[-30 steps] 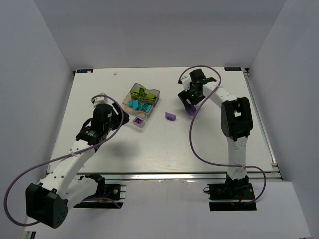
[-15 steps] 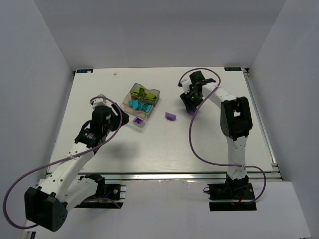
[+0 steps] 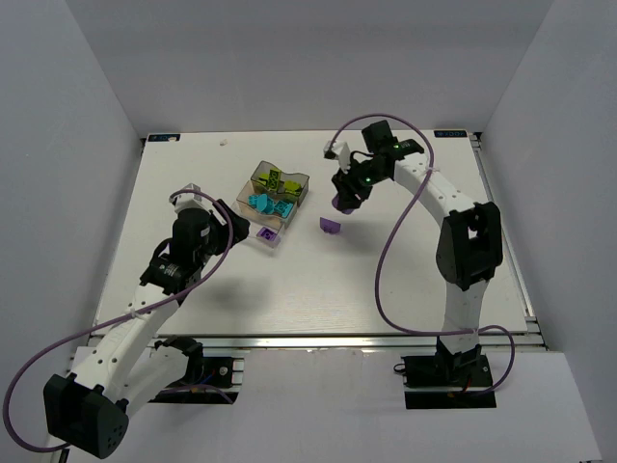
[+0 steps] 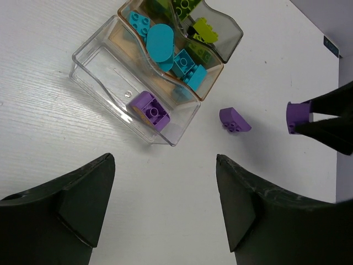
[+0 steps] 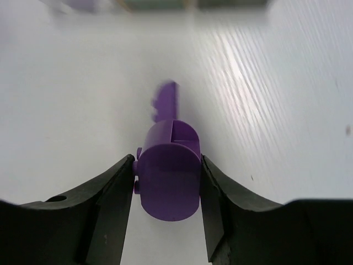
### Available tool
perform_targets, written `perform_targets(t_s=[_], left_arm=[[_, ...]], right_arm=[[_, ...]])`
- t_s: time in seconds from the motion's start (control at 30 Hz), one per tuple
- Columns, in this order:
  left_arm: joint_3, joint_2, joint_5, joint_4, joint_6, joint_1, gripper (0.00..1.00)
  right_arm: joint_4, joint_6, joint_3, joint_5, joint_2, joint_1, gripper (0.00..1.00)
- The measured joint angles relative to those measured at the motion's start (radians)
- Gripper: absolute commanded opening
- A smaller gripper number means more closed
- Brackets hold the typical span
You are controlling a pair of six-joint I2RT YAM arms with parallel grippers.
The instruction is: Sort the legos into containers by color
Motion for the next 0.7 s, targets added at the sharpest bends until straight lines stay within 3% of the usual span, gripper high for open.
perform_targets(t_s=[0.2,0.3,0.47,0.7], left_arm=[[0.0,-0.009,0.0,0.003,-0.003,0.0,0.86],[-0.003,-0.021,0.004,0.016,-0.011,0.0,0.91],[-0.022,-0.068,0.008,0.026,-0.03,0.0,0.92],[-0.041,-0.141,0.007,0.005,-0.045,0.0,0.92]], right_arm=[[0.084,-0.009,0.007,-0.119,-0.086,0.209,0.0],[0.114,0.072,0.115,-0.137,0.003,0.319,0.0],[0.209,0.241,0.269,-0.134,0.166,0.374,0.0],[0.287,0.343,0.279,-0.084,0.246,0.386,0.19]])
